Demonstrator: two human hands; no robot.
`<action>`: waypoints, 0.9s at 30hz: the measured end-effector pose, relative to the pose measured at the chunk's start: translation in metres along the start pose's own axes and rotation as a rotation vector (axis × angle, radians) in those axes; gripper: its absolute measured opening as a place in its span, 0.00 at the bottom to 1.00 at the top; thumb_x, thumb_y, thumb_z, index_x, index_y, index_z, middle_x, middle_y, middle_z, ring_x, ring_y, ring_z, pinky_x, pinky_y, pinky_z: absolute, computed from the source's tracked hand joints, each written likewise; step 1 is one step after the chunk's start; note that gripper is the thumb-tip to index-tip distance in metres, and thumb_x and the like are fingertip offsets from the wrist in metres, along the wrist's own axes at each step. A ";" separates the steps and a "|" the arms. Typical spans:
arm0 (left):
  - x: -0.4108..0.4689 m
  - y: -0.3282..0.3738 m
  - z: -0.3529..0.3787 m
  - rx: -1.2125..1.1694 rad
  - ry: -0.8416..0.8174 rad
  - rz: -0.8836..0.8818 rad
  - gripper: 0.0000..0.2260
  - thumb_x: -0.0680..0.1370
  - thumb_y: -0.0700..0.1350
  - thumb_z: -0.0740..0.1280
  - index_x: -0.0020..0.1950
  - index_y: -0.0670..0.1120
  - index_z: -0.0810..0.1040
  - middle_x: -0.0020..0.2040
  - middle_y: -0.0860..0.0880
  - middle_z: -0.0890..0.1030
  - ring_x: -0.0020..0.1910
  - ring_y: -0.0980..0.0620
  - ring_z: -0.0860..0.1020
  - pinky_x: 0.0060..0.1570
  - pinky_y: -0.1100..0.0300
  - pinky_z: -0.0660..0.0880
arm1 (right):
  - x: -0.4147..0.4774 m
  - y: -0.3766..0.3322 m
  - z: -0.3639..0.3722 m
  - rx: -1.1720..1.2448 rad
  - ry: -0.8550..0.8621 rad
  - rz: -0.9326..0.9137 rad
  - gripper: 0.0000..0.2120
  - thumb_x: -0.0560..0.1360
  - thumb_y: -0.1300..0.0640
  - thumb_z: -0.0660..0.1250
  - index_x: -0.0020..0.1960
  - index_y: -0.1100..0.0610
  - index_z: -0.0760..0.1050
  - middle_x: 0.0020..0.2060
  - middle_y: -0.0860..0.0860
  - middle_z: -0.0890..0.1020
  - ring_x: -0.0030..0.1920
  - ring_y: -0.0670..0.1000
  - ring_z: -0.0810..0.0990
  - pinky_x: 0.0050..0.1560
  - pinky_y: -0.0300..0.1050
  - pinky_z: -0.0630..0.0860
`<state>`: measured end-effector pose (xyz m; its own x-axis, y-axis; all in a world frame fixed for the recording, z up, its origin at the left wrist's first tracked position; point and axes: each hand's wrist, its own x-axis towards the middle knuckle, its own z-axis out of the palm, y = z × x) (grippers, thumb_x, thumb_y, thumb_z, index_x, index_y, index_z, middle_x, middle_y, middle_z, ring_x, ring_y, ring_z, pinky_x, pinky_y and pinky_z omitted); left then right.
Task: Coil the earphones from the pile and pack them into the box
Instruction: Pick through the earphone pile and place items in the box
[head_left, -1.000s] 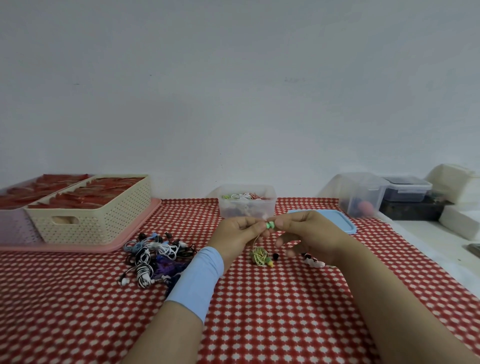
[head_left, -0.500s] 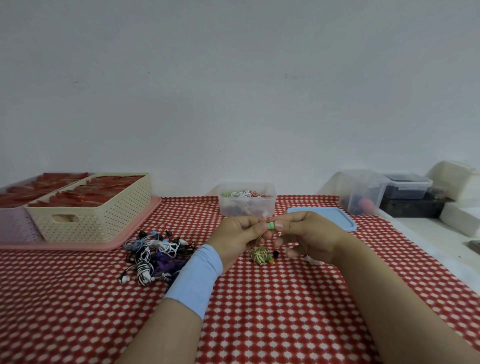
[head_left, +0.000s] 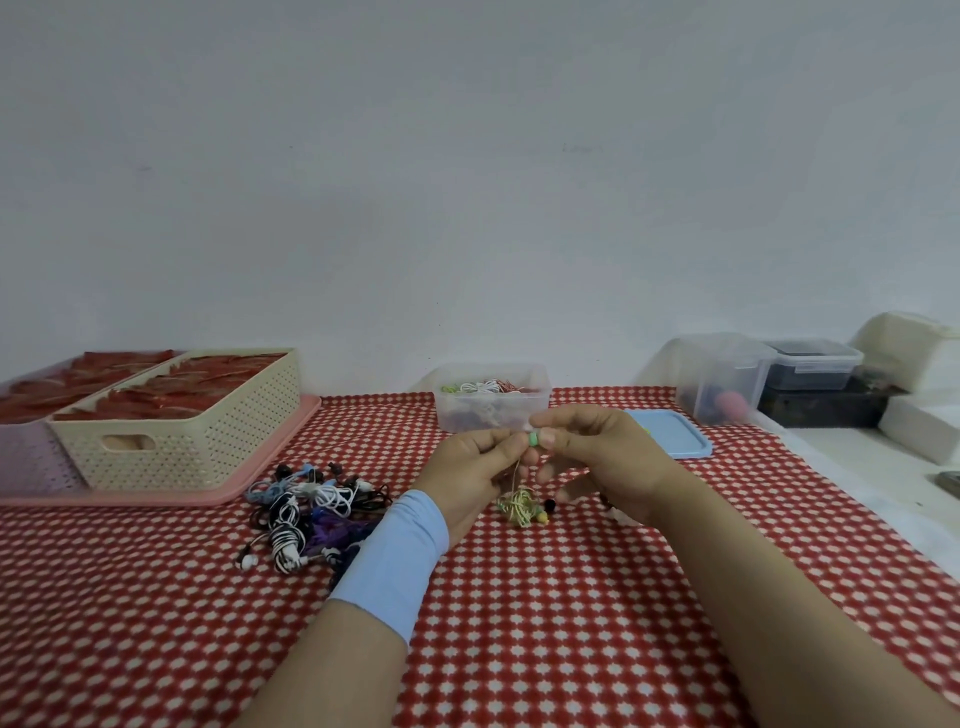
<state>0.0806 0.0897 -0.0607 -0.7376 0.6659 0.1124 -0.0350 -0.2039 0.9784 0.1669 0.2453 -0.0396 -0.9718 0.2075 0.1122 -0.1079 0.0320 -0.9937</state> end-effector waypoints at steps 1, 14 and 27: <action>0.001 0.000 0.001 -0.001 0.024 -0.005 0.07 0.80 0.41 0.67 0.48 0.42 0.84 0.39 0.49 0.83 0.39 0.54 0.79 0.52 0.55 0.77 | 0.000 -0.001 0.001 -0.029 0.030 -0.041 0.06 0.76 0.62 0.71 0.53 0.60 0.82 0.39 0.57 0.85 0.36 0.53 0.84 0.31 0.45 0.80; 0.002 -0.003 0.000 0.107 0.135 -0.050 0.06 0.79 0.43 0.69 0.46 0.43 0.85 0.41 0.48 0.85 0.39 0.54 0.80 0.48 0.59 0.79 | -0.003 -0.012 0.002 -0.496 0.142 -0.220 0.07 0.75 0.64 0.73 0.46 0.54 0.87 0.35 0.53 0.87 0.35 0.53 0.86 0.36 0.53 0.85; -0.001 0.002 0.011 -0.078 0.116 -0.072 0.06 0.80 0.40 0.67 0.47 0.41 0.83 0.36 0.51 0.83 0.37 0.57 0.78 0.44 0.62 0.77 | -0.002 -0.003 0.004 -0.258 0.175 -0.203 0.03 0.73 0.64 0.75 0.46 0.59 0.87 0.38 0.56 0.87 0.34 0.50 0.82 0.37 0.46 0.83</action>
<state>0.0887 0.0967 -0.0565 -0.8042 0.5941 0.0176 -0.1393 -0.2171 0.9661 0.1680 0.2414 -0.0369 -0.8829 0.3349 0.3292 -0.2169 0.3309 -0.9184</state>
